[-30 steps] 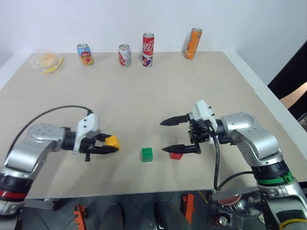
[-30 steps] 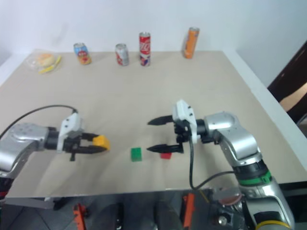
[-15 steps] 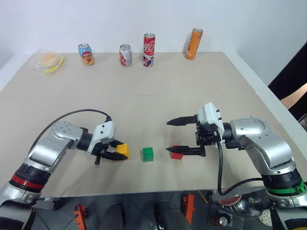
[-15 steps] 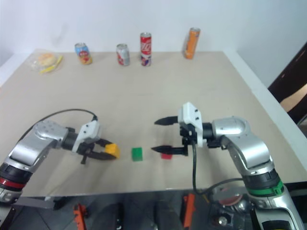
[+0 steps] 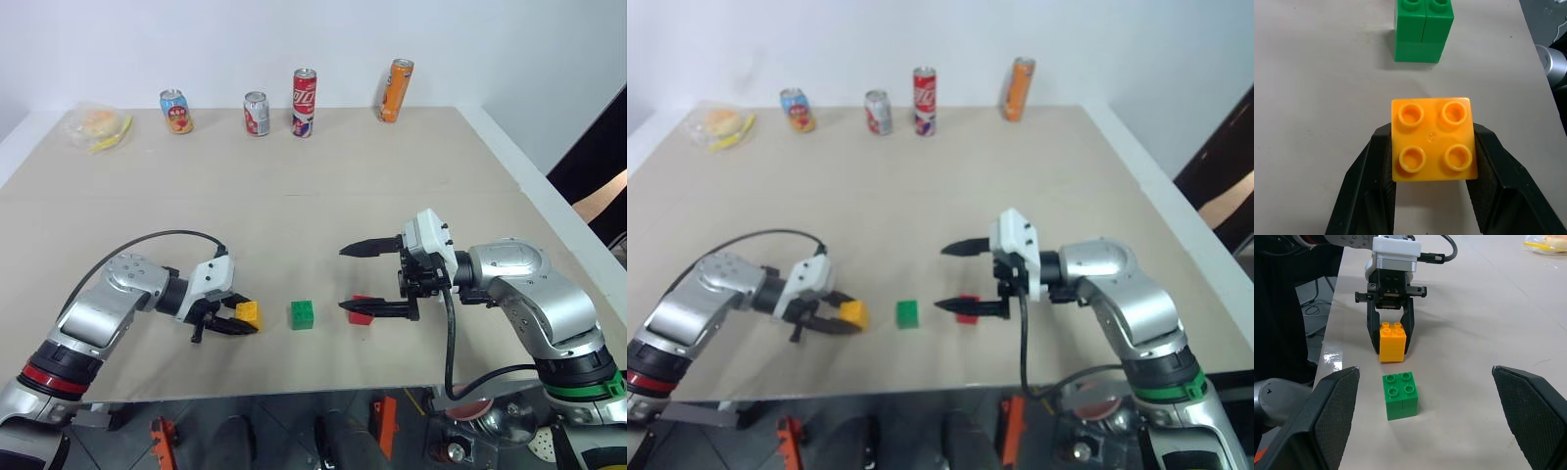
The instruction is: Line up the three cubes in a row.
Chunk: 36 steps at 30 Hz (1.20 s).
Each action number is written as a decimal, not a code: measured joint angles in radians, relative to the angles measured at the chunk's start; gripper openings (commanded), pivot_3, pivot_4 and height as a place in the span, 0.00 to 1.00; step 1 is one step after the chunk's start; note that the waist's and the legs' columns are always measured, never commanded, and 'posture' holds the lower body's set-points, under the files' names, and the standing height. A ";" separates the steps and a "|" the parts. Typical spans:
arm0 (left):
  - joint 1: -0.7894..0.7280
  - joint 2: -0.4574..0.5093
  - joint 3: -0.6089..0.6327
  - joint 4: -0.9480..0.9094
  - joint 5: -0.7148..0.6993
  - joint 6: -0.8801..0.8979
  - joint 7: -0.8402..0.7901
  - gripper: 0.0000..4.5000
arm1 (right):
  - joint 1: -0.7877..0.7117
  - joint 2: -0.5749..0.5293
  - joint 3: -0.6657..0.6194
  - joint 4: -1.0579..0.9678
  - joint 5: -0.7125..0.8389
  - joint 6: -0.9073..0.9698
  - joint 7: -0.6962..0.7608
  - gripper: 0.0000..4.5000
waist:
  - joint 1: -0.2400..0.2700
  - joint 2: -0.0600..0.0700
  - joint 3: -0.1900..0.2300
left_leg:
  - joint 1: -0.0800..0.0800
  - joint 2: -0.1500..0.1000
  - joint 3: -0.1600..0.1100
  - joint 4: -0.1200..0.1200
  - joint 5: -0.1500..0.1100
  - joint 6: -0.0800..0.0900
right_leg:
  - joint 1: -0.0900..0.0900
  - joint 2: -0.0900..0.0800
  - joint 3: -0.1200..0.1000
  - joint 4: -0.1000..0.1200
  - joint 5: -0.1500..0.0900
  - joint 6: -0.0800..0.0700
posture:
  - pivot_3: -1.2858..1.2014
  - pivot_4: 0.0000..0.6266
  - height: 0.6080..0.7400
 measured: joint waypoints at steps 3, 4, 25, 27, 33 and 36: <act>0.000 0.000 0.000 -0.002 0.003 0.000 0.000 0.41 | -0.001 0.000 0.000 0.002 0.000 0.000 0.002 1.00 | 0.000 0.000 0.000 | 0.000 0.000 0.000 0.000 0.000 0.000 | 0.000 0.000 0.000 0.000 0.000 0.000 | 0.52 0.24 1.00; 0.000 0.000 -0.001 -0.002 0.004 0.000 0.001 0.54 | -0.001 0.000 0.000 0.003 0.000 0.000 0.003 1.00 | 0.000 0.000 0.000 | 0.000 0.000 0.000 0.000 0.000 0.000 | 0.000 0.000 0.000 0.000 0.000 0.000 | 0.52 0.24 1.00; -0.008 -0.158 0.222 -0.116 -0.190 0.040 0.200 1.00 | 0.060 0.044 -0.093 -0.040 0.119 0.000 -0.006 1.00 | 0.001 0.000 0.000 | -0.001 0.000 0.000 0.003 0.000 0.000 | 0.001 0.000 0.000 0.000 0.003 0.006 | 0.52 0.24 1.00; 0.021 -0.167 0.278 -0.216 -0.248 0.060 0.254 1.00 | 0.126 0.044 -0.091 -0.072 0.124 -0.003 -0.002 1.00 | 0.000 0.000 0.000 | 0.000 0.000 0.000 0.002 0.000 0.000 | 0.002 0.000 0.001 0.000 0.003 0.007 | 0.52 0.24 1.00; 0.248 -0.141 0.304 -0.413 -0.318 0.097 0.302 1.00 | 0.292 0.069 -0.066 -0.100 0.108 -0.102 0.035 1.00 | 0.000 0.000 0.000 | 0.003 0.000 -0.001 0.001 0.000 0.000 | 0.003 0.000 0.001 0.000 0.002 0.005 | 0.52 0.24 1.00; 0.363 -0.088 0.333 -0.472 -0.323 0.072 0.277 1.00 | 0.317 0.066 -0.047 -0.098 0.074 -0.159 0.072 1.00 | -0.002 0.000 0.000 | 0.007 -0.001 0.001 0.001 0.001 -0.001 | 0.006 -0.001 0.003 0.000 0.001 0.000 | 0.52 0.24 1.00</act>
